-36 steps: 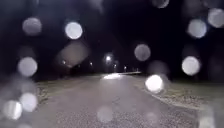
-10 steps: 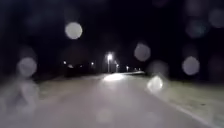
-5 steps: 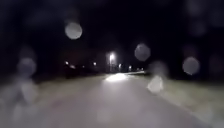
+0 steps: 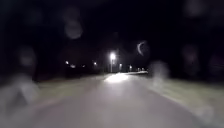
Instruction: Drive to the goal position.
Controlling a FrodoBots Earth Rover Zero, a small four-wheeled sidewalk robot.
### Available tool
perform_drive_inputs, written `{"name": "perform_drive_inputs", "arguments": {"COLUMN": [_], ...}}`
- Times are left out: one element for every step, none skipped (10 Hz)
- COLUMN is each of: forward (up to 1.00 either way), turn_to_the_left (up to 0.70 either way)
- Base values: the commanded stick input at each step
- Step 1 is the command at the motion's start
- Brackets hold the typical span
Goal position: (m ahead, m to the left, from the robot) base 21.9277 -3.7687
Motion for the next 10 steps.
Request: {"name": "perform_drive_inputs", "arguments": {"forward": [1.00, 1.00, 1.00, 1.00, 1.00, 1.00, 1.00, 1.00, 1.00, 1.00], "turn_to_the_left": [0.03, 0.04, 0.06, 0.06, 0.04, 0.03, 0.03, 0.05, 0.07, 0.08]}}
